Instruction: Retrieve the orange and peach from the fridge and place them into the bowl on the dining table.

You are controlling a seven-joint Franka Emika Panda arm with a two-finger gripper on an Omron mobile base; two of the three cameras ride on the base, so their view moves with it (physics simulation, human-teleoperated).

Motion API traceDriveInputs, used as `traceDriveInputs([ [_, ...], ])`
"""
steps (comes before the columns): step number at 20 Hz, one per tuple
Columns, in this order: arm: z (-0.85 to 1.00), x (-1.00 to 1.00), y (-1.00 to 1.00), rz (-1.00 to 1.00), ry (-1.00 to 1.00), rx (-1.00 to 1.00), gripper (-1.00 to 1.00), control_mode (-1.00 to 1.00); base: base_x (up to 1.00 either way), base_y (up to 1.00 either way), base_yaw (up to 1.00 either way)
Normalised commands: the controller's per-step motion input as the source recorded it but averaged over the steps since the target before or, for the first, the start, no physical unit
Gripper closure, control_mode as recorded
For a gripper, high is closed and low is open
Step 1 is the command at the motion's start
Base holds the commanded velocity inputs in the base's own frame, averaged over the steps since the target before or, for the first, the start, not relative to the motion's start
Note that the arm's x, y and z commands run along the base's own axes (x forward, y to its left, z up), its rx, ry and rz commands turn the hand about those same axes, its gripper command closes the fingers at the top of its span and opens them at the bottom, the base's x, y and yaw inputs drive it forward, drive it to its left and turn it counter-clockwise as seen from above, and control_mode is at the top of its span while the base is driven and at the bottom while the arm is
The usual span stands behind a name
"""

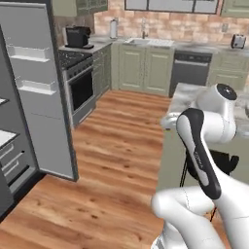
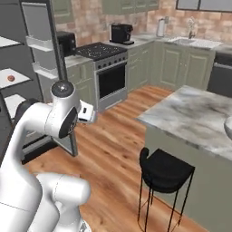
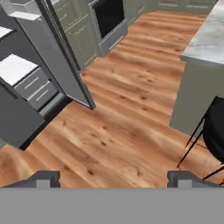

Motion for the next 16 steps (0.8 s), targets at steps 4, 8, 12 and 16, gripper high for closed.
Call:
traceDriveInputs([
  [4, 0.00, 0.00, 0.00, 0.00, 0.00, 0.00, -1.00, 1.00, 0.09, 1.00, 0.50],
  [8, 0.00, 0.00, 0.00, 0.00, 0.00, 0.00, -1.00, 1.00, 0.35, 0.98, 0.46],
  [12, 0.00, 0.00, 0.00, 0.00, 0.00, 0.00, -1.00, 1.00, 0.86, 0.44, 0.34],
  [16, 0.00, 0.00, 0.00, 0.00, 0.00, 0.00, -1.00, 1.00, 1.00, -0.04, 0.20],
])
